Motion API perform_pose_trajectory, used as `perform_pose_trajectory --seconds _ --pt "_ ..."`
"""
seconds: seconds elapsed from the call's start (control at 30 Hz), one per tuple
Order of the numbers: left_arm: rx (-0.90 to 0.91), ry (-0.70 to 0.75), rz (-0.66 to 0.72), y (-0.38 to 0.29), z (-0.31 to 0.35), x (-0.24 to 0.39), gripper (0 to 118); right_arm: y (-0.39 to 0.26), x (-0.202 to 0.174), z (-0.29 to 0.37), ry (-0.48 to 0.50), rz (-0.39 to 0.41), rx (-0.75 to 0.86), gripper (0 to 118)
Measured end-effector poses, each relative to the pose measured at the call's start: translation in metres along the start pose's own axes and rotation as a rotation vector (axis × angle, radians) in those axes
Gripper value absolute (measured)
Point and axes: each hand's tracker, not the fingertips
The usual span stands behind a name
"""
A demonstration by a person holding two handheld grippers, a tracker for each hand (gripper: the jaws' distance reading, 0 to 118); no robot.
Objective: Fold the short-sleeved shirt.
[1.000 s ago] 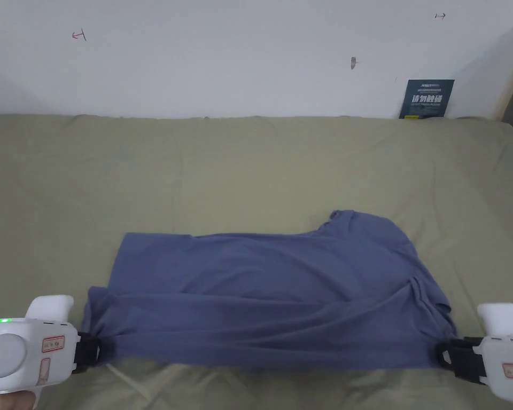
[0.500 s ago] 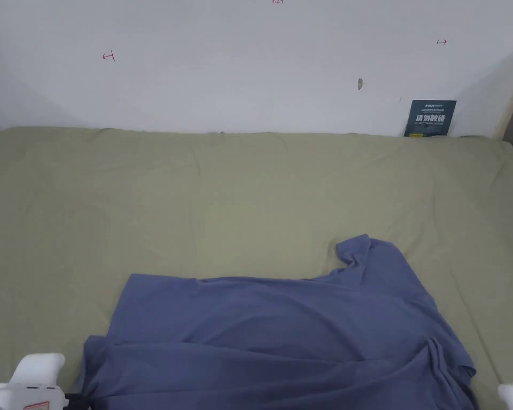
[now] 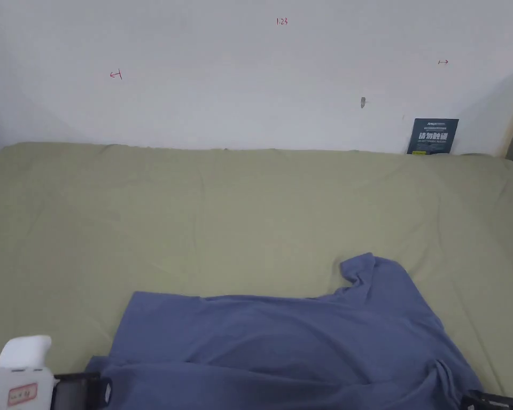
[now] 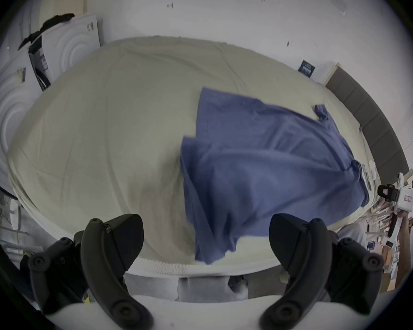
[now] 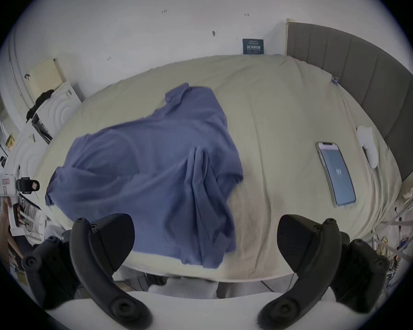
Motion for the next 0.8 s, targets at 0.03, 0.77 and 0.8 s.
perform_pose_trajectory --seconds 0.03,0.77,0.8 --pt "0.015 -0.02 0.012 0.009 -0.003 0.004 68 0.007 0.0 -0.002 0.011 -0.007 0.02 64" --pt "-0.139 0.103 -0.011 0.149 -0.213 0.018 91 0.093 0.011 -0.115 -0.071 0.008 -0.093 0" --pt "-0.143 0.105 -0.011 0.148 -0.212 0.02 80 0.094 0.012 -0.117 -0.071 0.011 -0.098 0"
